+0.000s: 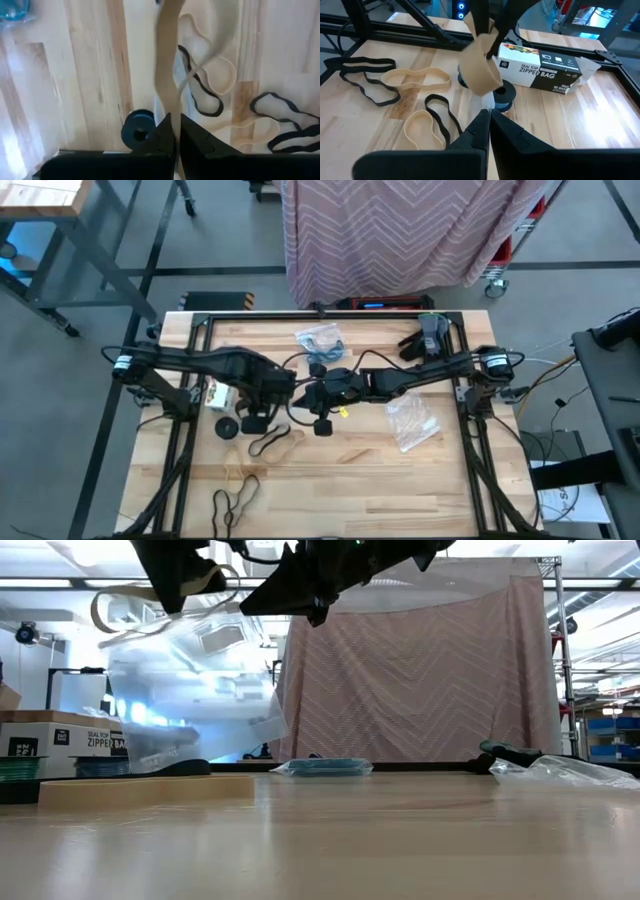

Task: Sort rubber bands
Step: Put the brown rubberband into the transparent zip bag

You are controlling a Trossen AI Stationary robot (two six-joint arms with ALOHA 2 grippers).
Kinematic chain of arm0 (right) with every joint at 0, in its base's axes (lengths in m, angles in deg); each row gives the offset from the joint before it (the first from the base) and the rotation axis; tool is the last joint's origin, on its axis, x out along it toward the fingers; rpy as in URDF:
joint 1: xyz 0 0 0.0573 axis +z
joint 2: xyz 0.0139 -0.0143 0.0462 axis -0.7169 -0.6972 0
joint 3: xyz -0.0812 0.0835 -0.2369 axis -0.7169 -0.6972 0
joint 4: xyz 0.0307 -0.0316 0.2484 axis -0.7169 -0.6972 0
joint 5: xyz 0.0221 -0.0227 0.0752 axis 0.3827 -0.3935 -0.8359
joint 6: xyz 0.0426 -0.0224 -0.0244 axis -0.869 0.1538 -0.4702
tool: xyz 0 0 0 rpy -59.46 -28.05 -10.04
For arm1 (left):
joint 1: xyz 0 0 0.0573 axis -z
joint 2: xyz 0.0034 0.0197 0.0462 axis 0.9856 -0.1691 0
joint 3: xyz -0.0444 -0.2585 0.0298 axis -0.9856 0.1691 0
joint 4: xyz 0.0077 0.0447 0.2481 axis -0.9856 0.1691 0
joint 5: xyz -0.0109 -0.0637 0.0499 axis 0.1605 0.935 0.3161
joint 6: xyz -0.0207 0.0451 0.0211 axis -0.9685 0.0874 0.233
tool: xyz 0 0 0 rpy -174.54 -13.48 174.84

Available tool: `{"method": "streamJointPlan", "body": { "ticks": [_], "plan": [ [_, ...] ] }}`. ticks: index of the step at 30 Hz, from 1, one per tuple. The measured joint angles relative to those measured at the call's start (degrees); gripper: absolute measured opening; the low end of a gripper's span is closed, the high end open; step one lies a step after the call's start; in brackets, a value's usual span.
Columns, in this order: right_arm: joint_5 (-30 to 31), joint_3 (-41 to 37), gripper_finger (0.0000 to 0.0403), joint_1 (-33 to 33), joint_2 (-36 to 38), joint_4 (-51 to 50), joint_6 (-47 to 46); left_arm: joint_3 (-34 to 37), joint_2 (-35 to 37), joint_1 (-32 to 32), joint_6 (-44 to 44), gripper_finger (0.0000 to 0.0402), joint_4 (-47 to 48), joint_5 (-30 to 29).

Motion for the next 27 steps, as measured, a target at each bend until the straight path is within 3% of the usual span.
{"method": "streamJointPlan", "body": {
  "ticks": [15,21,27],
  "plan": [
    [0.0,0.0,0.0,0.0,0.1,0.0,0.0,7.2,0.1,0.0,2.2,0.0,-8.2,0.4],
    [-0.1,0.0,0.0,0.0,0.1,0.0,0.0,11.8,0.8,0.0,3.7,0.0,-15.3,8.2],
    [-0.2,0.0,0.0,0.0,0.1,0.2,0.1,13.2,2.5,-0.1,4.8,0.0,-15.8,15.9]
  ]
}}
